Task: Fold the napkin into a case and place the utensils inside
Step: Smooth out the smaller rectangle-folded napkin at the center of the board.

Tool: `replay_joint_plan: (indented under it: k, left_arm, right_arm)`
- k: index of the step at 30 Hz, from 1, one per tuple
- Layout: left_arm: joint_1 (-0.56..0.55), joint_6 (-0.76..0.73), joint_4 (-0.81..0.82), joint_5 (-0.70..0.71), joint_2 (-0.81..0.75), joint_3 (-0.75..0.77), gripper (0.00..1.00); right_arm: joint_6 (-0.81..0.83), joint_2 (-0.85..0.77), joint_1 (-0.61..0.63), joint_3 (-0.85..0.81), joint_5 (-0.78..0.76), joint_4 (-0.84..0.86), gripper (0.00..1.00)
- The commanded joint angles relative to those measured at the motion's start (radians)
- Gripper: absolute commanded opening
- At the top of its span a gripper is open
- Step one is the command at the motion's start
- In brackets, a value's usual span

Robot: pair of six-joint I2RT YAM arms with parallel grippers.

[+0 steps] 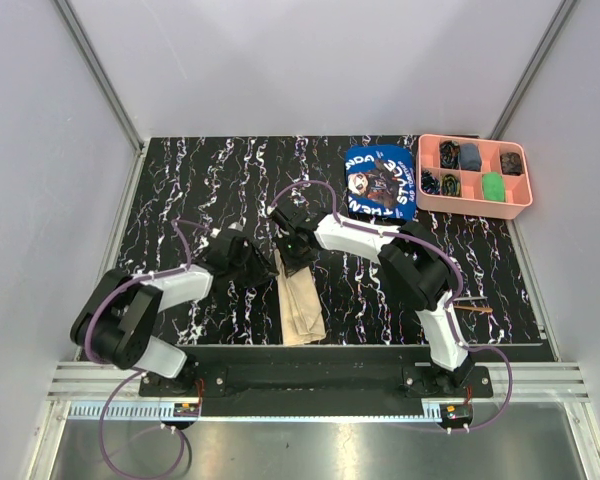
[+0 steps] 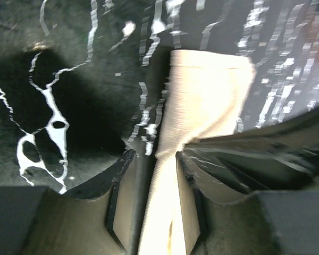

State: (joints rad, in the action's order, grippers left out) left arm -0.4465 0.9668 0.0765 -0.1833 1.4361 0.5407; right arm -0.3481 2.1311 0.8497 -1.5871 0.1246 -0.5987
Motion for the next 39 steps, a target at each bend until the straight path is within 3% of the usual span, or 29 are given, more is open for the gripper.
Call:
replay_joint_plan:
  k: [1, 11, 12, 13, 17, 22, 39]
  left_arm:
    - [-0.008, -0.025, 0.022, -0.004, 0.070, 0.036, 0.36]
    - [-0.012, -0.036, 0.059, -0.019, 0.089, 0.036, 0.35]
    - [-0.014, -0.034, 0.040, -0.016, 0.092, 0.042, 0.31]
    - [-0.014, -0.039, 0.025, -0.005, 0.098, 0.050, 0.22]
    - [-0.014, -0.033, 0.009, -0.018, 0.145, 0.059, 0.07]
    - [-0.023, -0.030, 0.016, -0.018, 0.150, 0.054, 0.00]
    - [-0.050, 0.006, 0.028, -0.007, 0.057, 0.018, 0.00]
  right_arm:
    - [-0.009, -0.002, -0.005, 0.006, 0.012, 0.019, 0.00]
    - [-0.012, 0.006, -0.005, -0.001, 0.021, 0.017, 0.00]
    - [-0.012, 0.006, -0.005, -0.002, 0.024, 0.016, 0.00]
    - [-0.014, 0.006, -0.005, -0.002, 0.026, 0.016, 0.00]
    - [-0.015, 0.004, -0.005, -0.011, 0.024, 0.014, 0.00]
    - [-0.022, 0.007, -0.008, -0.034, 0.024, 0.005, 0.00]
    - [-0.061, 0.053, -0.046, -0.136, 0.049, -0.036, 0.00]
